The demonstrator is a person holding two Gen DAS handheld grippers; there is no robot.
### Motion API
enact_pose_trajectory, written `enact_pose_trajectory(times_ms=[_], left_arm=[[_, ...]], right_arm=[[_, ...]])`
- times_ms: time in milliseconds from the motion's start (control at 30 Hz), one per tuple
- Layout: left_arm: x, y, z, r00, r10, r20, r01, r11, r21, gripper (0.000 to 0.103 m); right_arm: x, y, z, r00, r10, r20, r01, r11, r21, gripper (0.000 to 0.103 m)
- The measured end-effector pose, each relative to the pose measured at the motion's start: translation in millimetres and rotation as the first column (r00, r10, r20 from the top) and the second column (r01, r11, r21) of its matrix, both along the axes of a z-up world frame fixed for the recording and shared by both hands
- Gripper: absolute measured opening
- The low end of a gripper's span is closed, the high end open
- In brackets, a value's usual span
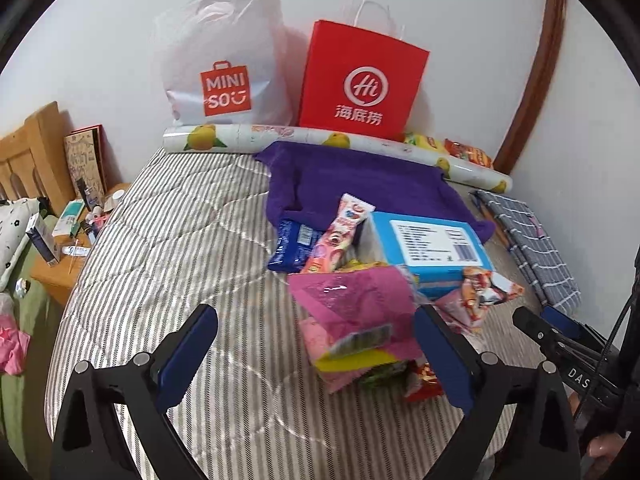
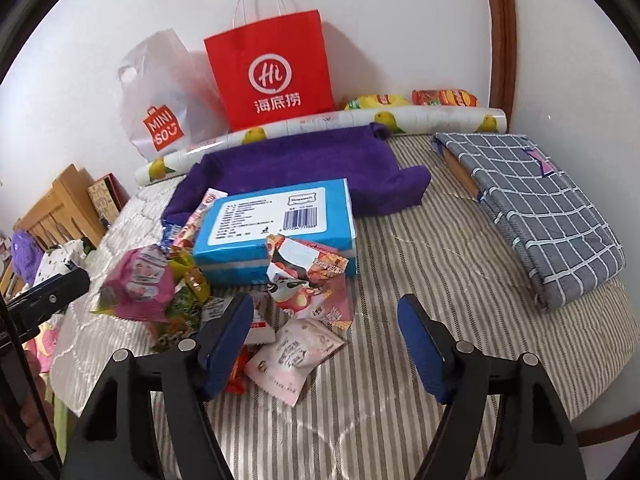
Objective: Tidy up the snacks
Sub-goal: 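Grasp the orange-white snack bag with right tool while left tool grasps the pink bag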
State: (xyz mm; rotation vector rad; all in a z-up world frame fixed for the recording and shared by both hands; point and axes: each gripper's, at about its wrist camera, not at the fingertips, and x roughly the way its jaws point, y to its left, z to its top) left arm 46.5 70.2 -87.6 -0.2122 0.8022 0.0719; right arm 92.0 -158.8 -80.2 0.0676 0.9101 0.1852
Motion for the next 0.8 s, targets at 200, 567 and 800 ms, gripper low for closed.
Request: enact_pose_trajectory(times_ms=[200,567,800], left_arm=[[12.6,13.0,-12.5,0.999,0.004,-0.032,-0.005,0.999,-0.041,0.098],[27.0,19.6,-18.8,0.999,-0.024,-0.042,0.019,0.993,-0.115,0.098],[35.6,4.5,-18.9,0.996,-0.077,-0.05,0.068,0.986,-0.152,0.098]], right_arm=[[19.9,14.7,-21.5,0.999,0.036,-0.029,-0.035,0.999,0.007,0.072],[46.8,24.3,-51.3,0.996,0.042,-0.081,-0.039,0.998,0.041,0.064],[50.1,24.7,-53.1,0.996,0.038,-0.079,-0.037,0.999,0.018,0.051]])
